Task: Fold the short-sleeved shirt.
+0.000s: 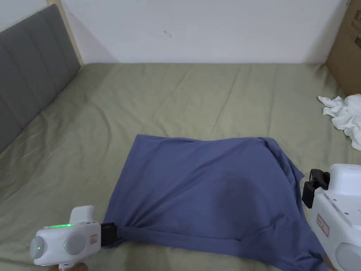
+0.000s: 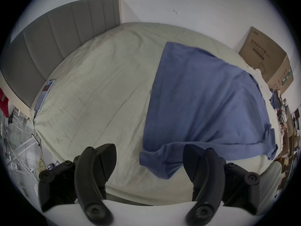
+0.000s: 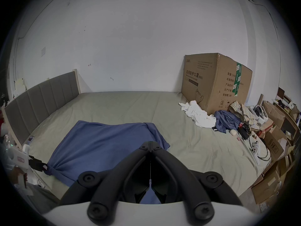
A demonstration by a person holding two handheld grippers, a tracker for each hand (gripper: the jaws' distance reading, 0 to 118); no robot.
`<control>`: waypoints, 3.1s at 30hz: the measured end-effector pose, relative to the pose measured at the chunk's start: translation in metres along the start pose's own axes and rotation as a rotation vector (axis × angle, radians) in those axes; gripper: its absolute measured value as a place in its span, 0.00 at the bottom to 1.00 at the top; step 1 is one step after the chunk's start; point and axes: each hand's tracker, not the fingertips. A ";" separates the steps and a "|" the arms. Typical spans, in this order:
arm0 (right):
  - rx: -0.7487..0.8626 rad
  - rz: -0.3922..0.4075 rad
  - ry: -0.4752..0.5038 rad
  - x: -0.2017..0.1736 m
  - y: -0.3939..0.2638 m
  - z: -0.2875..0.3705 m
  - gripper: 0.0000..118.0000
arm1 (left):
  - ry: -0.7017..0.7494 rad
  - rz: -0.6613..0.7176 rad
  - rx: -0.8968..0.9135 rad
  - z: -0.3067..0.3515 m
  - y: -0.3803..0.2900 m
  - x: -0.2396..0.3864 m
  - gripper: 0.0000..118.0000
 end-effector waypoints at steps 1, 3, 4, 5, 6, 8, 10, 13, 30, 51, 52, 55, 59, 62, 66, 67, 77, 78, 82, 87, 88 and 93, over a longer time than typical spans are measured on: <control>-0.006 0.001 -0.002 0.001 -0.001 -0.001 0.02 | 0.004 -0.002 -0.001 -0.005 -0.003 0.001 0.80; -0.018 0.004 -0.005 0.002 -0.003 -0.002 0.02 | 0.015 -0.011 -0.006 -0.013 -0.003 0.005 0.77; -0.026 0.005 -0.007 0.003 -0.005 -0.003 0.02 | 0.007 -0.015 -0.011 -0.015 -0.003 0.007 0.65; -0.033 0.006 -0.009 0.004 -0.006 -0.003 0.02 | -0.026 -0.015 -0.016 -0.012 -0.004 0.008 0.33; -0.041 0.006 -0.010 0.006 -0.008 -0.003 0.02 | -0.086 -0.009 -0.017 -0.012 -0.004 0.009 0.10; -0.062 0.003 -0.015 0.011 -0.014 -0.005 0.02 | -0.079 -0.005 -0.029 -0.012 0.000 0.014 0.09; -0.119 -0.001 -0.015 0.019 -0.026 -0.009 0.09 | -0.060 -0.070 -0.010 -0.007 0.001 0.019 0.09; -0.258 -0.016 -0.012 0.033 -0.056 -0.021 0.60 | -0.064 -0.080 0.038 0.007 0.001 0.020 0.09; -0.518 -0.085 0.000 0.040 -0.151 -0.046 0.07 | -0.095 -0.037 0.116 0.029 0.016 0.023 0.09; -0.361 -0.034 0.012 0.036 -0.031 -0.157 0.07 | -0.095 0.031 0.199 -0.023 0.131 0.032 0.09; -0.378 -0.033 0.009 0.035 -0.035 -0.169 0.07 | -0.091 0.036 0.182 -0.034 0.136 0.033 0.09; -0.446 -0.035 0.003 0.032 -0.046 -0.203 0.07 | -0.077 0.049 0.136 -0.064 0.144 0.038 0.09; -0.505 -0.021 -0.013 0.030 -0.062 -0.235 0.07 | -0.042 0.026 0.072 -0.093 0.146 0.046 0.09; -0.542 -0.018 -0.018 0.030 -0.071 -0.246 0.07 | -0.039 0.029 0.039 -0.104 0.144 0.047 0.09; -0.534 -0.013 -0.017 0.031 -0.069 -0.238 0.11 | -0.035 0.019 0.042 -0.098 0.144 0.048 0.12; -0.530 -0.021 -0.013 0.032 -0.065 -0.235 0.13 | -0.034 0.012 0.039 -0.095 0.146 0.049 0.18; -0.233 -0.094 0.093 0.032 0.017 -0.142 0.84 | -0.125 0.014 0.242 0.006 0.161 0.062 0.84; -0.197 -0.092 0.105 0.030 0.027 -0.127 0.84 | -0.126 -0.002 0.282 0.021 0.160 0.066 0.84; -0.045 -0.076 0.126 0.021 0.056 -0.072 0.94 | -0.141 -0.038 0.412 0.072 0.151 0.078 0.87; 0.102 -0.056 0.092 0.012 0.069 -0.019 0.94 | -0.133 -0.070 0.563 0.111 0.130 0.091 0.87; 0.128 -0.044 0.073 0.009 0.069 -0.010 0.94 | -0.131 -0.077 0.594 0.116 0.124 0.094 0.87; 0.192 0.008 0.009 0.005 0.063 0.009 0.54 | -0.118 -0.083 0.676 0.133 0.100 0.100 0.77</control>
